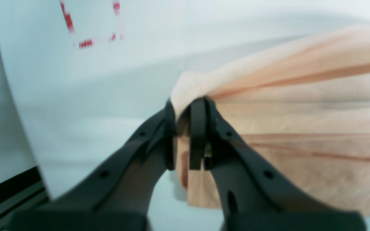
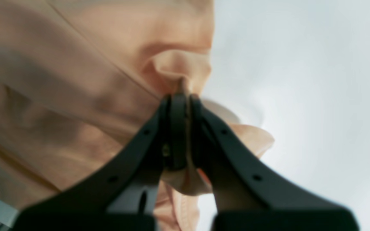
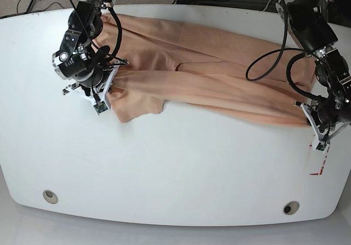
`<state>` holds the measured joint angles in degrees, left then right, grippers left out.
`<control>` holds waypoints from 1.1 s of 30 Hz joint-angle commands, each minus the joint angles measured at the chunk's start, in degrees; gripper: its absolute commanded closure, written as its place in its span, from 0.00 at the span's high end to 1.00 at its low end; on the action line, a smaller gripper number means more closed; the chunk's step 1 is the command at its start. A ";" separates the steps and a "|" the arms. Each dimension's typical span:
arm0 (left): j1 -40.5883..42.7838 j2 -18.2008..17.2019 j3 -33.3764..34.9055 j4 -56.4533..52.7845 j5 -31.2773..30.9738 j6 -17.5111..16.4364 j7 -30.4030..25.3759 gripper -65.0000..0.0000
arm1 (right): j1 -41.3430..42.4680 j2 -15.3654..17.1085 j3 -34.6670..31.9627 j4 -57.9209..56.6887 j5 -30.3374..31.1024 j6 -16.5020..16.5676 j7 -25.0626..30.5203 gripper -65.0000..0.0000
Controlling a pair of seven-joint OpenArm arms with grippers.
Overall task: Layout the t-shirt on the table in an organized manner, then fold the t-shirt properly
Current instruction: 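Lift and pull the folded shirt with both grippers to stretch it taut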
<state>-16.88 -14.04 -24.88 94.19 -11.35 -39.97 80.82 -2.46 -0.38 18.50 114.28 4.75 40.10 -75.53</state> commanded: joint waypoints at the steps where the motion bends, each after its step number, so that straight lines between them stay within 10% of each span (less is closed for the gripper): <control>1: 0.40 -1.65 -0.13 4.31 -0.12 -0.03 -0.82 0.05 | 0.74 0.25 0.09 0.93 0.21 -0.10 0.58 0.01; 33: 16.49 -5.61 -0.13 8.44 -0.03 -0.03 -0.82 0.05 | -7.17 0.51 0.00 1.02 0.21 -0.10 0.23 0.01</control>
<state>-0.71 -18.63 -24.71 101.73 -11.81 -39.94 80.12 -9.54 -0.19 18.39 114.28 5.17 40.10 -75.64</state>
